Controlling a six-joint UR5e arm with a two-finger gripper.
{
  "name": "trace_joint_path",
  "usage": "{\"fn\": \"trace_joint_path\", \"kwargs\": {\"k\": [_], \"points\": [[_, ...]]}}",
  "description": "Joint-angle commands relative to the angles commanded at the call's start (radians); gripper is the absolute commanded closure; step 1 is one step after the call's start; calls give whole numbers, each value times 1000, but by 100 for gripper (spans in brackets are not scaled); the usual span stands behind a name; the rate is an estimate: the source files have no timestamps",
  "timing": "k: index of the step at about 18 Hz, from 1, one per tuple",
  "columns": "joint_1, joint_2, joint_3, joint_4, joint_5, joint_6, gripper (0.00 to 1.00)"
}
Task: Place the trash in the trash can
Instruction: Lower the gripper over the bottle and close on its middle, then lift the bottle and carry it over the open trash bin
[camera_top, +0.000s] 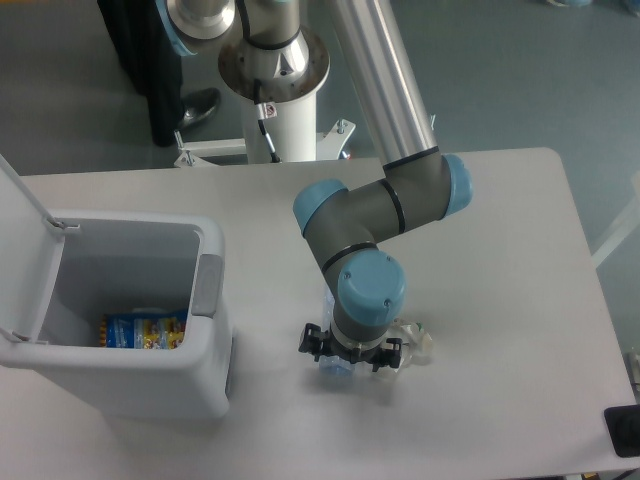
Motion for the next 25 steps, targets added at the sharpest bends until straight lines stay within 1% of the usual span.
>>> {"fn": "trace_joint_path", "kwargs": {"k": [1,2,3,4,5,10,13,15,18,21,23,25], "points": [[-2,0,0,-9,12,2,11],[-2,0,0,-18,18,0,28],[-3,2,0,-28,17,0,39],[-3,5,0,-32,17,0,49],[-3,8,2,-34,17,-3,52],[0,54,8,-48,6,-6,52],[11,80,44,-48,-32,-6,52],[34,90,93,-46,-87,-6,52],[74,77,201,-39,-234,-27,52],[106,71,299,-29,-348,-57,52],[123,71,343,1,-415,-66,52],[135,75,373,59,-490,-78,52]]}}
